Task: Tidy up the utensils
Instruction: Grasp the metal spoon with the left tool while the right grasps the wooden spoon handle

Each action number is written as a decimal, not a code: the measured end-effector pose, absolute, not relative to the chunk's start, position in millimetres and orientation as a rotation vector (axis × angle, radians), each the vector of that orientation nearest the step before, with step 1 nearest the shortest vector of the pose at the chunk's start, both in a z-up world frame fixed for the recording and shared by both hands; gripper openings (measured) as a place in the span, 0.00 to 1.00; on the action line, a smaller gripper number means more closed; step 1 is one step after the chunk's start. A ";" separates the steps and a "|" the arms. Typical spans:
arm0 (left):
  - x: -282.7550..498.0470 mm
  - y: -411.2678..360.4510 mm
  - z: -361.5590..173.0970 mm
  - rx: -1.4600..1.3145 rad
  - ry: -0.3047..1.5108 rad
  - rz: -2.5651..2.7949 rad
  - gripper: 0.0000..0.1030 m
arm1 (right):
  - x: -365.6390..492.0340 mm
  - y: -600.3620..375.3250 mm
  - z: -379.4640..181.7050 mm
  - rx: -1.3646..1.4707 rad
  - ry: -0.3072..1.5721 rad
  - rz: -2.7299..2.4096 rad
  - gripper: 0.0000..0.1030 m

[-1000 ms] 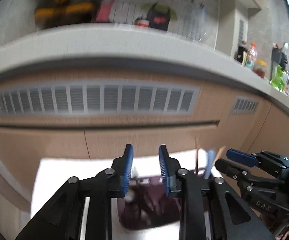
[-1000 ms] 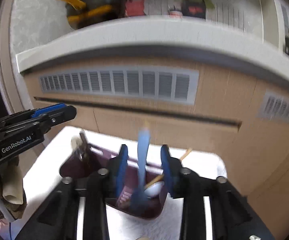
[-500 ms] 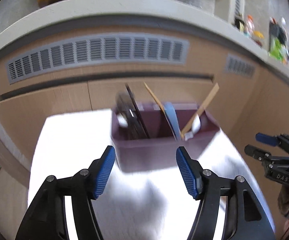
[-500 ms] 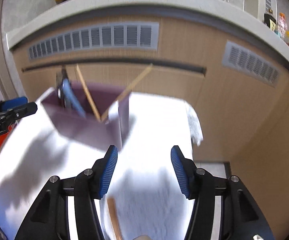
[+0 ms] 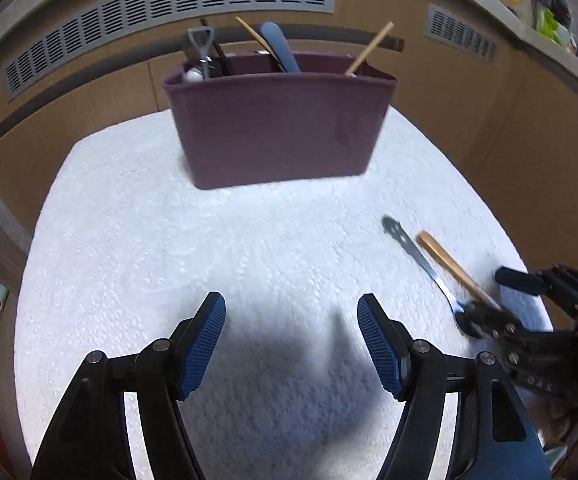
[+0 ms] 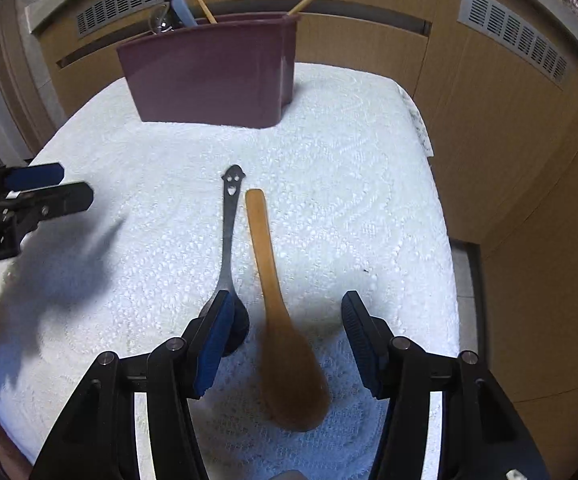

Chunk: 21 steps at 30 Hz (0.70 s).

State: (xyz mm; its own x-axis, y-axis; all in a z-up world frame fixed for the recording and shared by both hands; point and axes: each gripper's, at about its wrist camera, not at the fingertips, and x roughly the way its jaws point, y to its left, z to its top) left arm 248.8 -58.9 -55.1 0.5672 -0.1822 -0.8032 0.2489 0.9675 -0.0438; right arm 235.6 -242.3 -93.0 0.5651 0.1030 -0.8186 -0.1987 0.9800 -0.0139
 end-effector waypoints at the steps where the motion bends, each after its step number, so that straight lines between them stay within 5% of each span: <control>1: 248.3 -61.0 -55.3 0.086 0.935 -0.253 0.68 | 236.6 -245.4 -92.8 -0.094 0.951 0.166 0.51; 16: 297.1 -122.7 -56.4 0.192 0.942 -0.426 0.71 | 203.8 -293.2 -96.7 -0.011 0.941 0.078 0.53; 21: 334.3 -164.1 -60.9 0.160 1.038 -0.661 0.39 | 188.7 -312.6 -89.9 0.004 0.931 0.012 0.59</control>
